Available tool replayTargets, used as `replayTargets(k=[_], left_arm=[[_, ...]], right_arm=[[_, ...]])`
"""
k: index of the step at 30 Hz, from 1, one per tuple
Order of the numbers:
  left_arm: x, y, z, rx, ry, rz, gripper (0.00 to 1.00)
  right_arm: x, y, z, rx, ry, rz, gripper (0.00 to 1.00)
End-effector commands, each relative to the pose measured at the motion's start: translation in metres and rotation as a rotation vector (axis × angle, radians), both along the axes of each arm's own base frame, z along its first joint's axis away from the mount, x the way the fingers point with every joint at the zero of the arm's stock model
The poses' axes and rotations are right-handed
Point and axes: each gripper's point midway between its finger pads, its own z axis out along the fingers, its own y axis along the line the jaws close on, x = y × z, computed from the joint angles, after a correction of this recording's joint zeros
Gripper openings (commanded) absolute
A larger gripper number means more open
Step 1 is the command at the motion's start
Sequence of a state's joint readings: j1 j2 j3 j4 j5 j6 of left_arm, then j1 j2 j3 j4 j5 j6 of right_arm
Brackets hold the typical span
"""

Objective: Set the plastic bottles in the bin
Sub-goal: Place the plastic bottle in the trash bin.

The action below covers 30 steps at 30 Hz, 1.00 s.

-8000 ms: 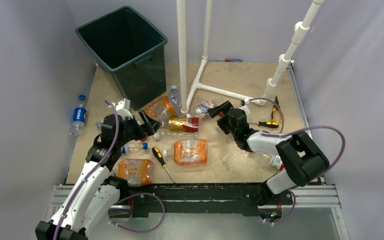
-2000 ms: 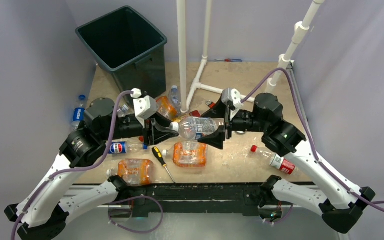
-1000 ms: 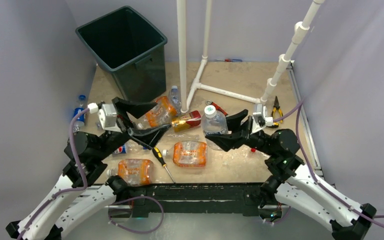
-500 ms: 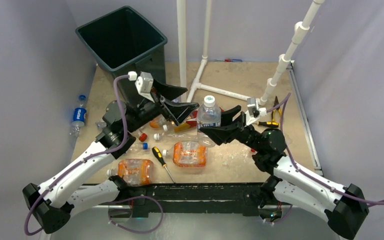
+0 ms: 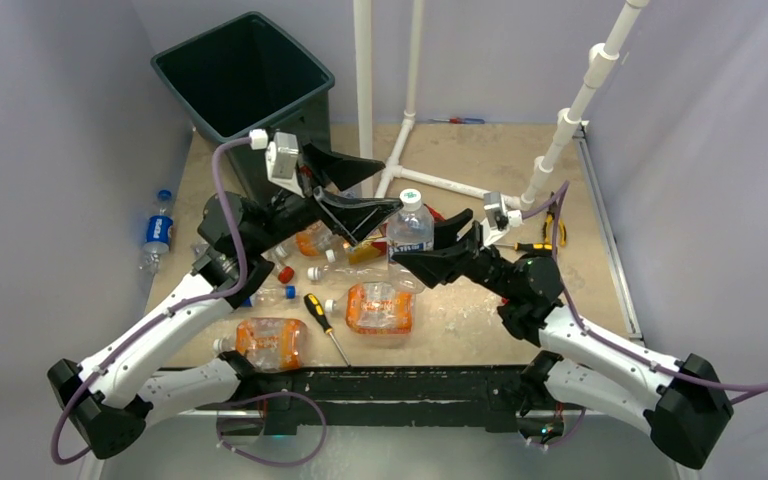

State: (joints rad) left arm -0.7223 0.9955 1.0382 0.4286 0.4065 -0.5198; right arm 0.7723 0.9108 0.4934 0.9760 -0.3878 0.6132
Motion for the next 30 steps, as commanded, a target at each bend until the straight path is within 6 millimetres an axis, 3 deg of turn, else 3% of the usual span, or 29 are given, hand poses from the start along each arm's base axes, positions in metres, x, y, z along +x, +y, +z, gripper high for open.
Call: replayTargets(k=[1, 7, 12, 19, 27, 29, 30], left_arm=[[-0.011, -0.009, 0.014, -0.017, -0.035, -0.09, 0.85], [-0.018, -0.018, 0.008, 0.011, -0.035, -0.162, 0.75], [-0.022, -0.02, 0.003, 0.022, -0.029, -0.191, 0.57], [-0.027, -0.024, 0.003, 0.029, -0.034, -0.226, 0.54], [-0.03, -0.025, 0.003, 0.034, -0.038, -0.231, 0.06], [-0.029, -0.023, 0.003, 0.035, -0.039, -0.216, 0.0], [-0.026, -0.02, 0.005, 0.03, -0.038, -0.185, 0.0]], right_arm=[[-0.006, 0.001, 0.027, 0.042, -0.059, 0.024, 0.3], [-0.008, 0.004, 0.03, 0.044, -0.065, 0.039, 0.3], [-0.007, 0.007, 0.029, 0.043, -0.059, 0.051, 0.3], [-0.006, 0.015, 0.025, 0.026, -0.047, 0.065, 0.3], [-0.005, 0.016, 0.025, 0.022, -0.041, 0.059, 0.3], [-0.004, 0.016, 0.025, 0.018, -0.034, 0.059, 0.37], [-0.003, 0.017, 0.024, 0.013, -0.021, 0.058, 0.55]])
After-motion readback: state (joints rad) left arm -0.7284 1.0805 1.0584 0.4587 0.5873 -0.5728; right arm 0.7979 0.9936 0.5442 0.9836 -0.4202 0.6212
